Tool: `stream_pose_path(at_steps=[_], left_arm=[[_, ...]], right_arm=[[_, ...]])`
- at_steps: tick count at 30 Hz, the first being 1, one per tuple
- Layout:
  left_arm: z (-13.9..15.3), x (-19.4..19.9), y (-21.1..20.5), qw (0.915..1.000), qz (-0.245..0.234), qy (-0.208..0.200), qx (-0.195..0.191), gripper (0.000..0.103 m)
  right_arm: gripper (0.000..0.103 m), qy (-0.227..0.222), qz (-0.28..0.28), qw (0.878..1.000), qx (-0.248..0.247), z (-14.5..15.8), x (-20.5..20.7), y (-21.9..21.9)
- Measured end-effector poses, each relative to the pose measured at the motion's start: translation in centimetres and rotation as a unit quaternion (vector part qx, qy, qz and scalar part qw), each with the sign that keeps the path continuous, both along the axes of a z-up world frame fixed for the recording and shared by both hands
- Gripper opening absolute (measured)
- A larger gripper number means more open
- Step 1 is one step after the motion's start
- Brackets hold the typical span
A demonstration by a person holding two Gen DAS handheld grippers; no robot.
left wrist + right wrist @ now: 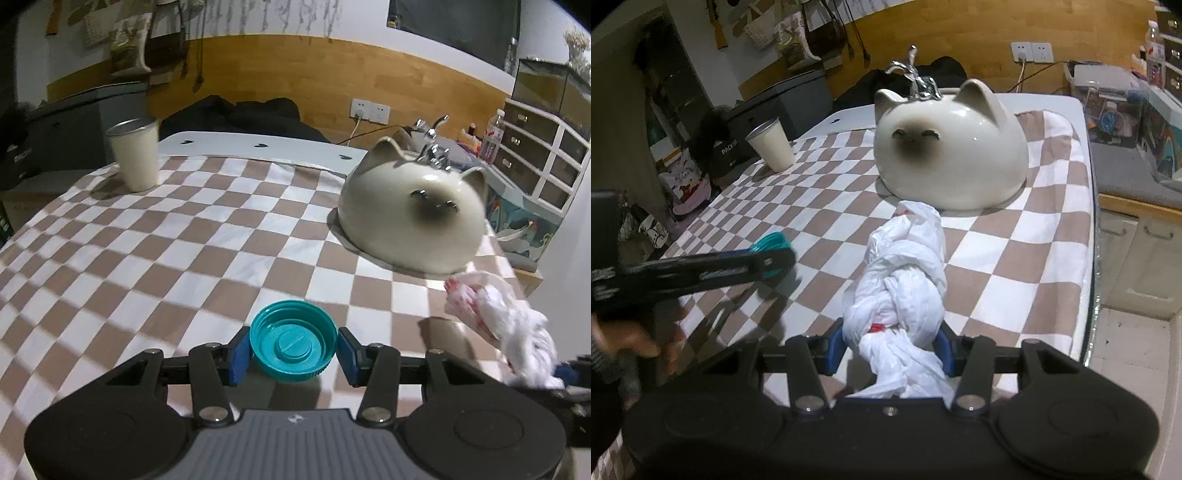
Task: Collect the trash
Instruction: 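Carry the white bag and teal cap with both tools over the bin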
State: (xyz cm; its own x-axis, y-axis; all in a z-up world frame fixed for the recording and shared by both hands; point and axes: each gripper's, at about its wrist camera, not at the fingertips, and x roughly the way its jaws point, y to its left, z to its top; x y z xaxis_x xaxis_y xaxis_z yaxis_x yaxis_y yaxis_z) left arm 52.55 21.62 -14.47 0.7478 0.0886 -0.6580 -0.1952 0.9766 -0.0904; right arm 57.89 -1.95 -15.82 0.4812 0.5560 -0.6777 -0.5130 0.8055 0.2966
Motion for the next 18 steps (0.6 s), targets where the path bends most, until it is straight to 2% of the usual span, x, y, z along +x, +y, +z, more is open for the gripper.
stream_pose_path(at_steps=[10, 18], left_arm=[[5.4, -8.2, -1.2, 0.9997, 0.024, -0.006, 0.001, 0.05], [8.1, -14.5, -2.4, 0.9996, 0.026, -0.007, -0.006, 0.05]], right_arm=[[0.05, -0.027, 0.002, 1.0, -0.004, 3.9, -4.3, -0.1], [0.05, -0.046, -0.005, 0.999, -0.014, 7.3, -9.2, -0.8]])
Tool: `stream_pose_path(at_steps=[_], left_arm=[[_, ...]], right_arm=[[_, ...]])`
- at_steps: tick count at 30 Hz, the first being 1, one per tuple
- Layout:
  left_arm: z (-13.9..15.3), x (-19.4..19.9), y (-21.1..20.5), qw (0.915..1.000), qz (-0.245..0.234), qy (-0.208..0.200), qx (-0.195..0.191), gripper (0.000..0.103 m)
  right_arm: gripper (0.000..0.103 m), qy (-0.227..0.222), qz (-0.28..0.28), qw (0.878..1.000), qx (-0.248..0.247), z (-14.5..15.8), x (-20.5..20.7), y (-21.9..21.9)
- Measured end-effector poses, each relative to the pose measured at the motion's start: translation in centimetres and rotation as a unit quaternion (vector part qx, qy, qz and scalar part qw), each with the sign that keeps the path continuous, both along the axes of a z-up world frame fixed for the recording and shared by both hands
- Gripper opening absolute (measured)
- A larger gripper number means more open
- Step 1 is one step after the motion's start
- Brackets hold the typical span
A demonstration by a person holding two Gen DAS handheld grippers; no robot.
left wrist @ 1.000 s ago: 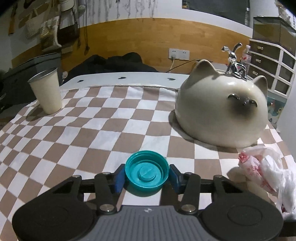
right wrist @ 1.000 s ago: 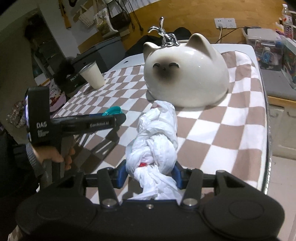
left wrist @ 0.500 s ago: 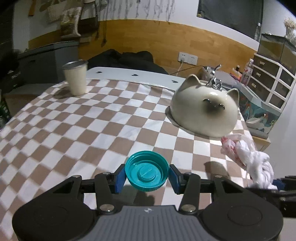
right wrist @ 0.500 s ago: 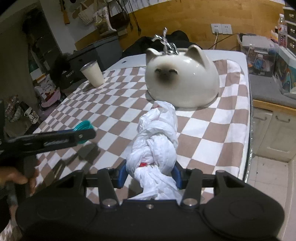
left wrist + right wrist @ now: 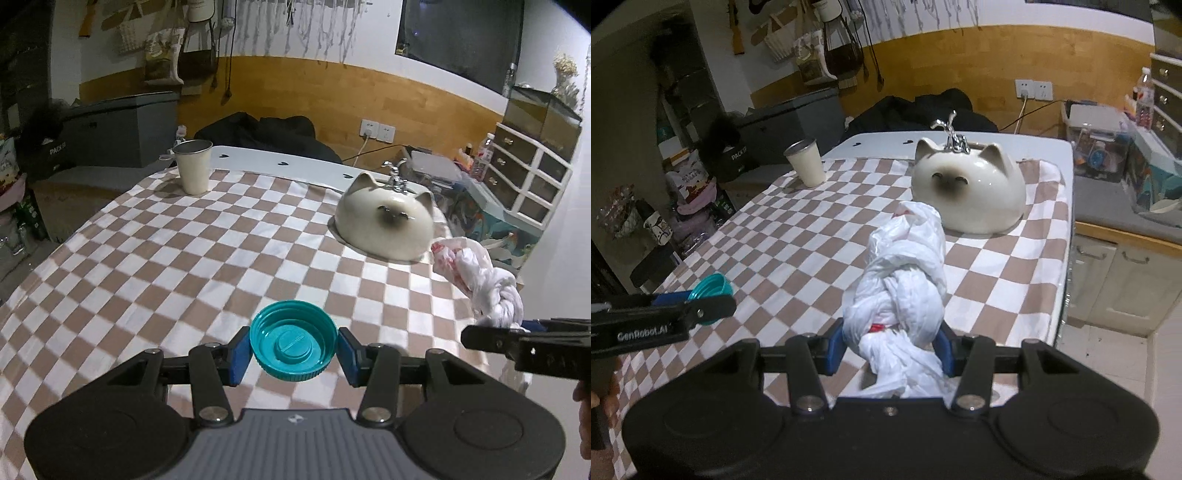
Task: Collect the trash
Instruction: 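Carry the white bag and teal cap with both tools over the bin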
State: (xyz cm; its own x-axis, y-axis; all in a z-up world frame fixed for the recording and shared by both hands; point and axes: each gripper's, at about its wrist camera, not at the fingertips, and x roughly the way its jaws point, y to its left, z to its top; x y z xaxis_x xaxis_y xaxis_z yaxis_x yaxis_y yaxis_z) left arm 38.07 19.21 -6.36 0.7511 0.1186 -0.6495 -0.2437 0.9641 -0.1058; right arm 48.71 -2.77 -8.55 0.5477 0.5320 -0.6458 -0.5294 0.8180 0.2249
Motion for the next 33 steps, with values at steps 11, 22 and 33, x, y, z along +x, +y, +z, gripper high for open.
stream_pose_path(at_steps=[11, 22, 33], left_arm=[[2.9, -7.5, -1.3, 0.9996, -0.018, -0.019, -0.007, 0.05], [4.5, -15.2, -2.0, 0.9988, -0.028, -0.037, -0.016, 0.05], [5.2, -19.8, -4.7, 0.9956, -0.076, -0.051, -0.023, 0.05]], right_arm=[[0.05, -0.02, -0.019, 1.0, -0.013, 3.5, -8.0, -1.3], [0.05, -0.039, -0.042, 0.998, -0.005, 5.9, -16.8, -2.8], [0.05, -0.049, -0.098, 0.994, -0.001, 6.6, -24.6, -6.5]])
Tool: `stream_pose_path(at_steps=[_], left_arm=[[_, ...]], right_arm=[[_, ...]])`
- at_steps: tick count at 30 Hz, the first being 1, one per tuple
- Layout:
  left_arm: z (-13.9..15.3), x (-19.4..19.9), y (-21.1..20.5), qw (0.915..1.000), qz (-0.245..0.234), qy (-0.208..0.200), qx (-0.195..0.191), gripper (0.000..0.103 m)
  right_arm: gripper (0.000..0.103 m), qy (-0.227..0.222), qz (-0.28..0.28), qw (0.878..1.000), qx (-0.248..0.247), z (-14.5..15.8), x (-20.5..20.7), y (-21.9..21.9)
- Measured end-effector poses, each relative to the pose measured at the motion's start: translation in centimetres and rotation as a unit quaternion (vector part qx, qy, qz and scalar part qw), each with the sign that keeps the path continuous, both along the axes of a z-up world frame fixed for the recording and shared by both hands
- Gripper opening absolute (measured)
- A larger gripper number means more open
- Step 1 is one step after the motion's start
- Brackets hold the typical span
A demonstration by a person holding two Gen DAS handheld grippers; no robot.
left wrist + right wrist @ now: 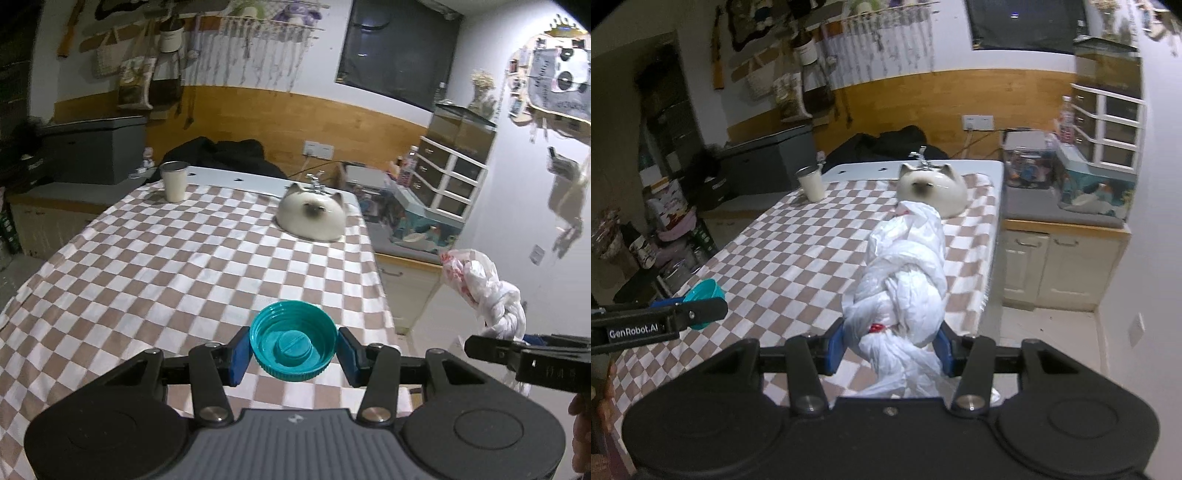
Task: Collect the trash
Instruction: 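Carry the white bag and teal cap with both tools over the bin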
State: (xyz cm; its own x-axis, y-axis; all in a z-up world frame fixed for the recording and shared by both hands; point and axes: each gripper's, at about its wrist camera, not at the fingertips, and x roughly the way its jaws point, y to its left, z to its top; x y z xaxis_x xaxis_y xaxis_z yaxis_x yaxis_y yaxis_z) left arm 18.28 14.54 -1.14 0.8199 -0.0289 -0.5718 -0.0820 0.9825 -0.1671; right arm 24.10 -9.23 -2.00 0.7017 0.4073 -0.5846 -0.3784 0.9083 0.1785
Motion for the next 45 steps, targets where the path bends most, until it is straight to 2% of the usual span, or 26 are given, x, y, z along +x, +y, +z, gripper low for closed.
stream_pose_path(at_steps=[10, 17, 23, 29, 36, 41, 45], left_arm=[[-0.7, 1.5, -6.7, 0.998, -0.062, 0.004, -0.012, 0.05], [-2.4, 5.7, -13.5, 0.9949, -0.096, 0.026, -0.017, 0.05], [-4.9, 9.7, -18.6, 0.9923, -0.107, 0.058, -0.023, 0.05], [-9.0, 13.9, -22.5, 0.9873, -0.113, 0.105, -0.04, 0.05], [-15.5, 17.3, -26.2, 0.9761, -0.119, 0.175, -0.049, 0.05], [-19.9, 19.2, -28.0, 0.9662, -0.123, 0.221, -0.047, 0.05], [-23.1, 20.6, -28.8, 0.9592, -0.122, 0.25, -0.048, 0.05]], right_arm=[[0.05, 0.007, -0.071, 0.997, -0.001, -0.6, -2.1, -7.1], [0.05, 0.029, -0.103, 0.994, -0.006, -2.3, 0.0, -13.7], [0.05, 0.058, -0.119, 0.991, -0.012, -4.7, 3.5, -19.2], [0.05, 0.096, -0.109, 0.989, -0.03, -8.2, 7.8, -23.3], [0.05, 0.158, -0.099, 0.981, -0.047, -14.2, 12.0, -26.6], [0.051, 0.205, -0.079, 0.974, -0.051, -18.4, 13.5, -27.2], [0.051, 0.24, -0.034, 0.967, -0.078, -22.5, 14.6, -26.3]])
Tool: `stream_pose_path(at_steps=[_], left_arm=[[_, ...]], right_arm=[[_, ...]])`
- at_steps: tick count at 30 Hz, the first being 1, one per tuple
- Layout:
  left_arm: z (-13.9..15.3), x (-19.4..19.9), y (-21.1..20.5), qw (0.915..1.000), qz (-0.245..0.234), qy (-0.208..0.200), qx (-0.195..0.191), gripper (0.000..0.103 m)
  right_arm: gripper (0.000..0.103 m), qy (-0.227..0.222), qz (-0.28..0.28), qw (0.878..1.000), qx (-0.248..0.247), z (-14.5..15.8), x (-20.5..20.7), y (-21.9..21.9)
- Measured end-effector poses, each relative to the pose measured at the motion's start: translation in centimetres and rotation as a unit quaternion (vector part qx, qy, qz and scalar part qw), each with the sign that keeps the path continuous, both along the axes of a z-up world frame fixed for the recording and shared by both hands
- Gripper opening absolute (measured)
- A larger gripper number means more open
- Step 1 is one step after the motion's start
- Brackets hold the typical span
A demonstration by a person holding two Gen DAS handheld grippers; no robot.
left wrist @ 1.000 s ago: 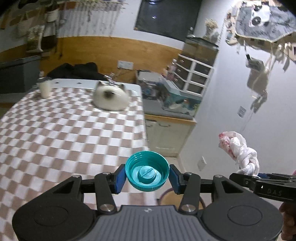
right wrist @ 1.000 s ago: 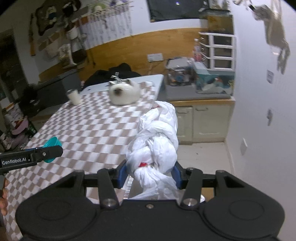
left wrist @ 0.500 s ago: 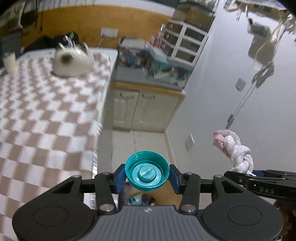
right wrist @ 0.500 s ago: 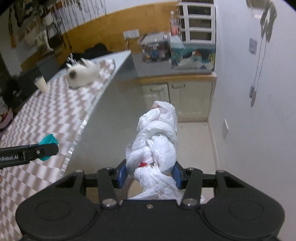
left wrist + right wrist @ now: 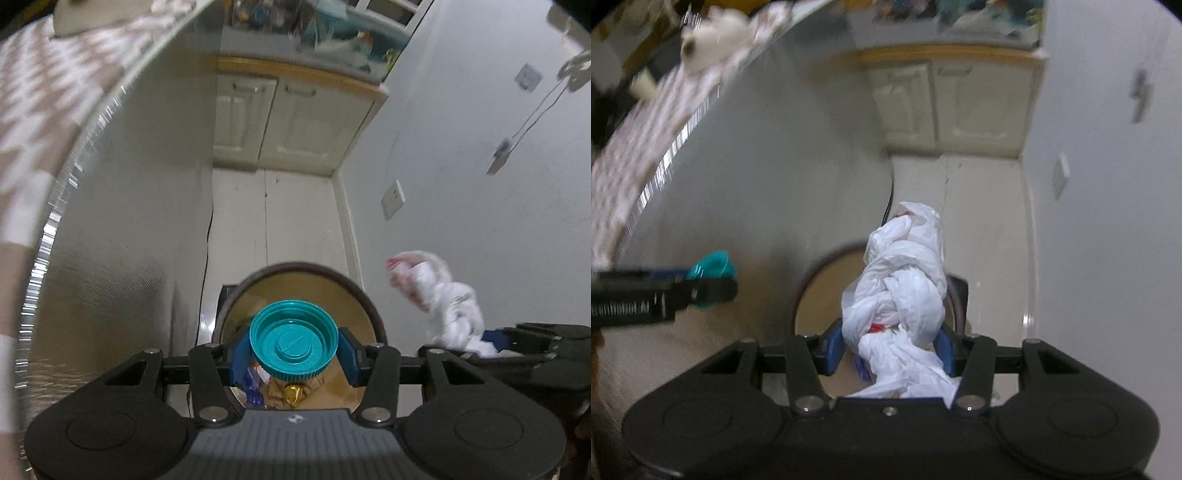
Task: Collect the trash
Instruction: 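Carry the white bag and teal cap with both tools over the bin, then open both tools to drop the white bag and teal cap into the bin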
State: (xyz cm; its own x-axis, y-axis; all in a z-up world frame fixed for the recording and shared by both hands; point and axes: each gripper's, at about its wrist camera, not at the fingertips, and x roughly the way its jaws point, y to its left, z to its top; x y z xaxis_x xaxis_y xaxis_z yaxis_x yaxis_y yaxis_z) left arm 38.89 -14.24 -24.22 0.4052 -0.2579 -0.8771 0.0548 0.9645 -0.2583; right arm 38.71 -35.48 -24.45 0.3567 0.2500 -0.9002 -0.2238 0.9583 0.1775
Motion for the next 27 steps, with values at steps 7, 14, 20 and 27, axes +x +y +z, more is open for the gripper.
stream_pose_path(at_steps=[7, 14, 20, 27], left_arm=[[-3.6, 2.3, -1.1, 0.9995, -0.005, 0.031, 0.005, 0.05], [-5.6, 3.9, -0.9, 0.9987, 0.003, 0.051, 0.009, 0.05], [-7.2, 5.1, -1.2, 0.9977, -0.002, 0.067, 0.01, 0.05], [-8.1, 5.4, -2.0, 0.9965, -0.024, 0.078, 0.018, 0.05]], right_arm=[[0.051, 0.04, 0.081, 0.996, -0.017, -5.9, 2.8, 1.9], [0.078, 0.063, 0.118, 0.991, -0.014, -9.8, 5.6, 3.4], [0.085, 0.051, 0.075, 0.996, -0.017, -10.4, 5.7, 1.9], [0.085, 0.058, 0.034, 0.998, 0.001, -9.9, 4.7, -0.4]])
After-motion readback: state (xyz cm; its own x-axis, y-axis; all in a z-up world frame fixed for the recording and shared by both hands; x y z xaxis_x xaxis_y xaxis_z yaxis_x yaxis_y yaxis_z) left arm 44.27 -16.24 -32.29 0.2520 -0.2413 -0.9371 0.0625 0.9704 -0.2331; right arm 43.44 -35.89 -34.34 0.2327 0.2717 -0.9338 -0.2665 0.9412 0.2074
